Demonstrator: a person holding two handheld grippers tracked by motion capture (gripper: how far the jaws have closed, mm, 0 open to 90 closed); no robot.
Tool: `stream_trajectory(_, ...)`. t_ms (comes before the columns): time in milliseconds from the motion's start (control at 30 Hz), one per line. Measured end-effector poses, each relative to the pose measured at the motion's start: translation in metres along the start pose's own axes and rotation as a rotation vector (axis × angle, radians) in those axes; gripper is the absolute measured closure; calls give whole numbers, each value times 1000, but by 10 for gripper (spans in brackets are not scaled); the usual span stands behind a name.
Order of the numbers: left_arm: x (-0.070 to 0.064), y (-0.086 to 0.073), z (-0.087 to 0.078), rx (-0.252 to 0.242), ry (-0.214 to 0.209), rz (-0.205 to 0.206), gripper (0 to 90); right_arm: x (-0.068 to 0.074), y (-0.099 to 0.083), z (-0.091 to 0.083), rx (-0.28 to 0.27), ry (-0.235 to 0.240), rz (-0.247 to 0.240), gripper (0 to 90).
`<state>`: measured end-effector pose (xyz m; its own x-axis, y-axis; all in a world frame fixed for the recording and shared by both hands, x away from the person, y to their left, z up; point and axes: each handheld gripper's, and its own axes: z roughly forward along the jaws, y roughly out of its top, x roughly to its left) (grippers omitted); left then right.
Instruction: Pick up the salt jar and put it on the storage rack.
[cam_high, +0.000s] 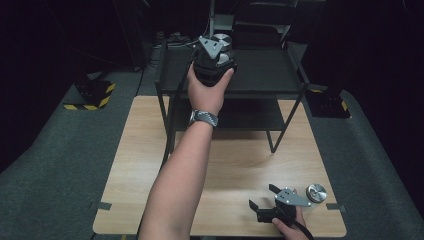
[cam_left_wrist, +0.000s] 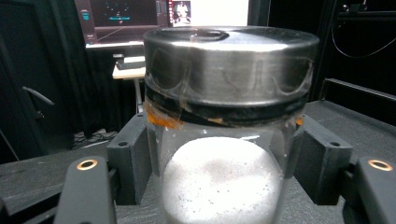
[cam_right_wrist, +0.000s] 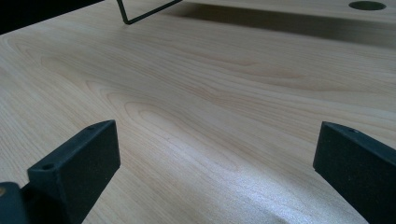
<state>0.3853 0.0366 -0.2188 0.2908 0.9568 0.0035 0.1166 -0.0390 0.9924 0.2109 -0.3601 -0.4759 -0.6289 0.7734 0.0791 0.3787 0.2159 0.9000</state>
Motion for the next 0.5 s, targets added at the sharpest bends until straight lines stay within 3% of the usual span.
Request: stream_trajectory(500, 0, -3, 1, -11, 8, -18, 308, 0, -1, 0, -5, -2, -1, 2)
